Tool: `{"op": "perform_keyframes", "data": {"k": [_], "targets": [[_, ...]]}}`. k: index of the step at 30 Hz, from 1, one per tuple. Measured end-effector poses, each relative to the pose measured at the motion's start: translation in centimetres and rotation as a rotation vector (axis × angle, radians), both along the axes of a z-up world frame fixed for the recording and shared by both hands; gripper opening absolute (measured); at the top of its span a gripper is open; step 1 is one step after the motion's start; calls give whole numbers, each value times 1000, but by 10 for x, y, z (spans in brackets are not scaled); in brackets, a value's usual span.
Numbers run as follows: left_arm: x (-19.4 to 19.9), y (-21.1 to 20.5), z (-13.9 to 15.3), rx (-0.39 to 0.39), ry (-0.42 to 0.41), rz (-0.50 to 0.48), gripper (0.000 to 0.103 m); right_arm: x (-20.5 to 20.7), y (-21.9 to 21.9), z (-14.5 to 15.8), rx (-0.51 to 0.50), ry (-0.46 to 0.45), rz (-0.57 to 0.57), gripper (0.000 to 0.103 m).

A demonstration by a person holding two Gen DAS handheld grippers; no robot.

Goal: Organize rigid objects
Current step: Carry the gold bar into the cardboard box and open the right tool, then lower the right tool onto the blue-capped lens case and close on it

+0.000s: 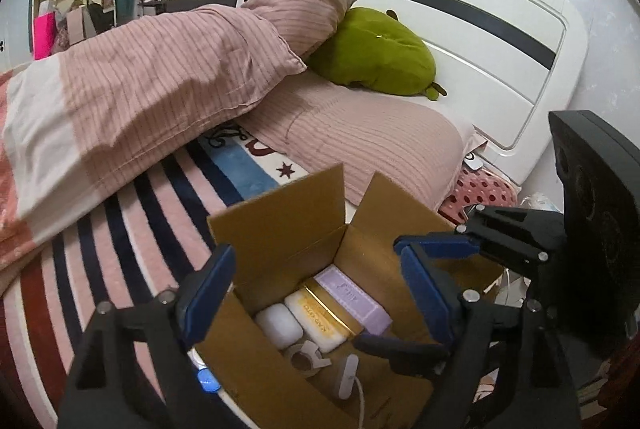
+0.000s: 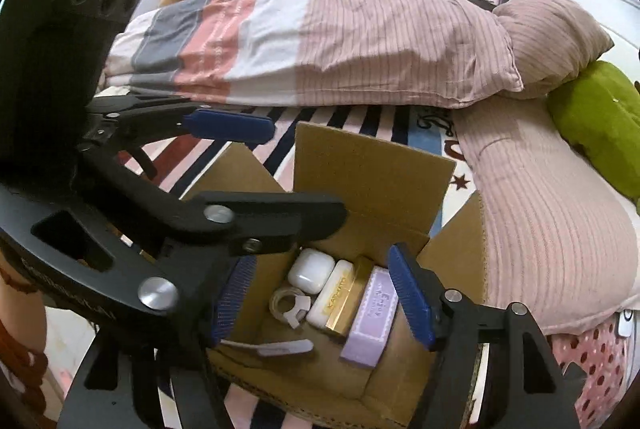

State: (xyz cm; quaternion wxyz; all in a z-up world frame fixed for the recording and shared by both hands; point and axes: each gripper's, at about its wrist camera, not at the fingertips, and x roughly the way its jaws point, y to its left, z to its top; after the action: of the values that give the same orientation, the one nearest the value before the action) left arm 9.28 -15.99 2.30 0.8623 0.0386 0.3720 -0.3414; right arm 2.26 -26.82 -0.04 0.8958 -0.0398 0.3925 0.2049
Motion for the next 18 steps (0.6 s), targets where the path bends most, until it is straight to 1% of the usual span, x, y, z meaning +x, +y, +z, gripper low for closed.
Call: {"op": "perform_keyframes", "data": {"k": [1,3,7,12,18], "targets": [[-2,2,1,1,-2,5,82,0,0,0,-3,3,-2,74],[-6,4,2,4,-9,10,82,-3,3,1,-16,-6,-3,83],[-17,15,7,4,-22,32,82,-12,9,7,-28,-28,13,89],[-35,38,16,-8,-48,60,82,-23,22,16,-76,-65,33,89],[-55,83,28,-26,-80,128,82,-34,48,34,-57,-97,47,89]]}}
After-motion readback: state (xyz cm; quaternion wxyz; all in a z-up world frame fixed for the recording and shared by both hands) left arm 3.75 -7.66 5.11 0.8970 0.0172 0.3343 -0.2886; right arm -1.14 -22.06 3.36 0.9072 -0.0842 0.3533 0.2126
